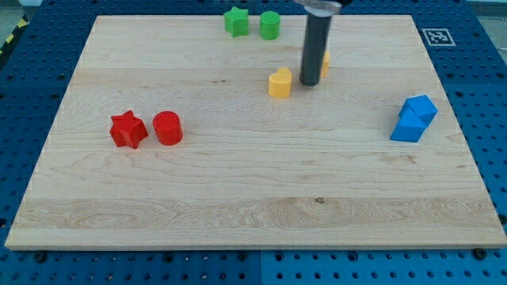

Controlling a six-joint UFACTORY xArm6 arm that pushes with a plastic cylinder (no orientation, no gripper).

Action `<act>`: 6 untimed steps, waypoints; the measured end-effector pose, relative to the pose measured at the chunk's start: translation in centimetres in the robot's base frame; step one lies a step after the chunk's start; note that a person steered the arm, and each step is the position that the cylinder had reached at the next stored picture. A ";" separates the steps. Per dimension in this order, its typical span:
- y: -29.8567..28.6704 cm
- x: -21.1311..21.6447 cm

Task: Slide the yellow hexagon above the yellow heart

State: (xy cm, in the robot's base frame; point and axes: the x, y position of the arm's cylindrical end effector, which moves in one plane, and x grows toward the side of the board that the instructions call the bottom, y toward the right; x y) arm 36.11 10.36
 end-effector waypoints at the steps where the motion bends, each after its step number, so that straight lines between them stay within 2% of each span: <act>1: 3.8 -0.7; 2: 6.1 -1.6; 3: 4.0 -3.7; 4: -1.9 -4.6; 5: -2.5 -4.3; 6: -0.9 -1.0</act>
